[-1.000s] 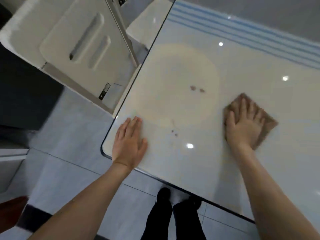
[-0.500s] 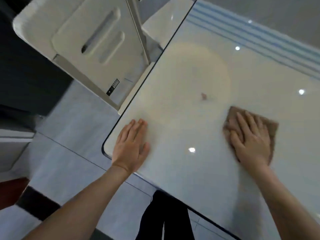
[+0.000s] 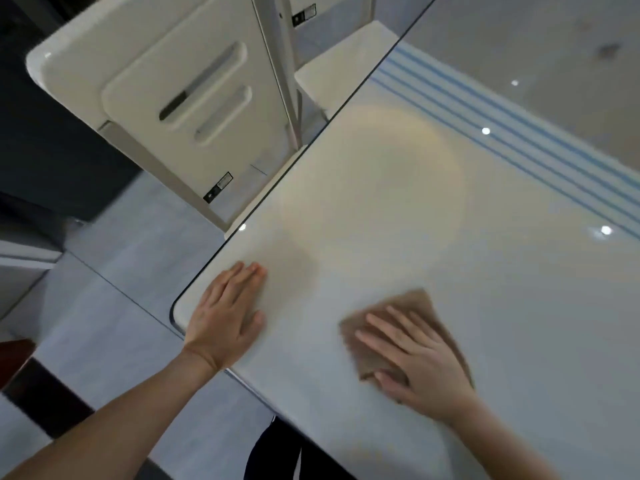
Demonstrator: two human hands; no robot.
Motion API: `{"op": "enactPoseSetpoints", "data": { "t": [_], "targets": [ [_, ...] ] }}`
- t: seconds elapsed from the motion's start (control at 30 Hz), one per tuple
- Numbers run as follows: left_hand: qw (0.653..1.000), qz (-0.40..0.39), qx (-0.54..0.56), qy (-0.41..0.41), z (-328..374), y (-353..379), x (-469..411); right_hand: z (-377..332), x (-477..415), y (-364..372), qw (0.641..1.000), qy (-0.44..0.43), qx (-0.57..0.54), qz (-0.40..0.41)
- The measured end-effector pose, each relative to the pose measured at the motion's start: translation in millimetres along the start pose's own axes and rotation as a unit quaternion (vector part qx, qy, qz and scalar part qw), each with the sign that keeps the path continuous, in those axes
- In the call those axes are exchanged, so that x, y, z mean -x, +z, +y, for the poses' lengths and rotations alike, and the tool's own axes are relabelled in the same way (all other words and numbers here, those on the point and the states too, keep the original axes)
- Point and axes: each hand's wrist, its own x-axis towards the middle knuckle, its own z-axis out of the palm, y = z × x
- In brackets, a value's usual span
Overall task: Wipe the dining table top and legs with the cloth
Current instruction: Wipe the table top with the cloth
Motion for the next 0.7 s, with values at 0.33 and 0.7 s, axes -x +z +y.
{"op": "enactPoseSetpoints", "data": {
  "t": [0.33, 0.7],
  "targets": [
    [1.000, -0.012, -0.003, -0.004, -3, 5, 1, 132, -205, -56, 0.906, 0.408, -0.018, 0.113],
    [0.999, -0.021, 0.033, -0.014, -4, -2, 0, 100, -189, -37, 0.999, -0.006, 0.022, 0.043]
  ]
}}
